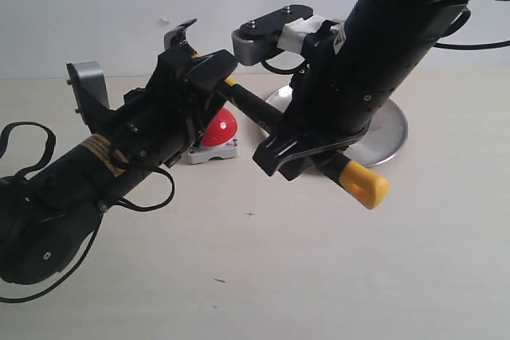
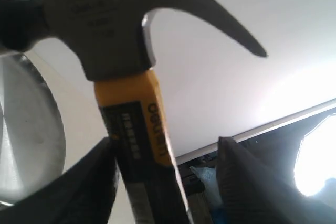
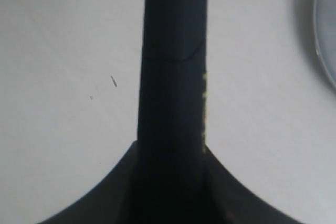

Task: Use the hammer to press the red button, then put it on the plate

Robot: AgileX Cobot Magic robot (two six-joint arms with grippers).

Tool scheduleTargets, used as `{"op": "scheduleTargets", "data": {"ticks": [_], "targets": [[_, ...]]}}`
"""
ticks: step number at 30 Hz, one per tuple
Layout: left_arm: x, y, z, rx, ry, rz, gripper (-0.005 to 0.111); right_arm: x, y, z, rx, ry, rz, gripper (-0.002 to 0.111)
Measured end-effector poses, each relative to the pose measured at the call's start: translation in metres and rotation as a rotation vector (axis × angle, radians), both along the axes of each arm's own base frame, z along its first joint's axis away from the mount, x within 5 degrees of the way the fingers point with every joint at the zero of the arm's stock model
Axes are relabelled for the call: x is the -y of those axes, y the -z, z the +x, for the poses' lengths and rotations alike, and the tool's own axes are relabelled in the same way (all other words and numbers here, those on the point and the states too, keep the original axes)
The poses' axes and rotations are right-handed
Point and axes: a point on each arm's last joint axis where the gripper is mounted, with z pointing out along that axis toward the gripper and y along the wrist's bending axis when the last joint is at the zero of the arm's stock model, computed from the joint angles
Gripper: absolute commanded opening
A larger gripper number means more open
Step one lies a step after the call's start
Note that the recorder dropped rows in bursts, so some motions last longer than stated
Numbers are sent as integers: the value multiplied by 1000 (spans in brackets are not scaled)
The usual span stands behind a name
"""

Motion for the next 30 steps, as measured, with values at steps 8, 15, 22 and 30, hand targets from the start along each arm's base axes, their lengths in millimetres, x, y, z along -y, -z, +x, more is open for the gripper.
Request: {"op": "scheduleTargets", "data": {"ticks": [8, 15, 22, 30], "targets": [[2, 0, -2, 11, 30, 20, 56, 0, -6, 0, 39, 6, 26, 0], [6, 1, -6, 33, 90, 50, 56, 7, -23, -4, 102, 38, 37, 0], [9, -1, -10, 74, 142, 56, 56, 12, -31, -8, 119, 52, 31, 0], [12, -1, -14, 113, 222, 86, 55, 22, -47, -13, 183, 114, 38, 0]]}}
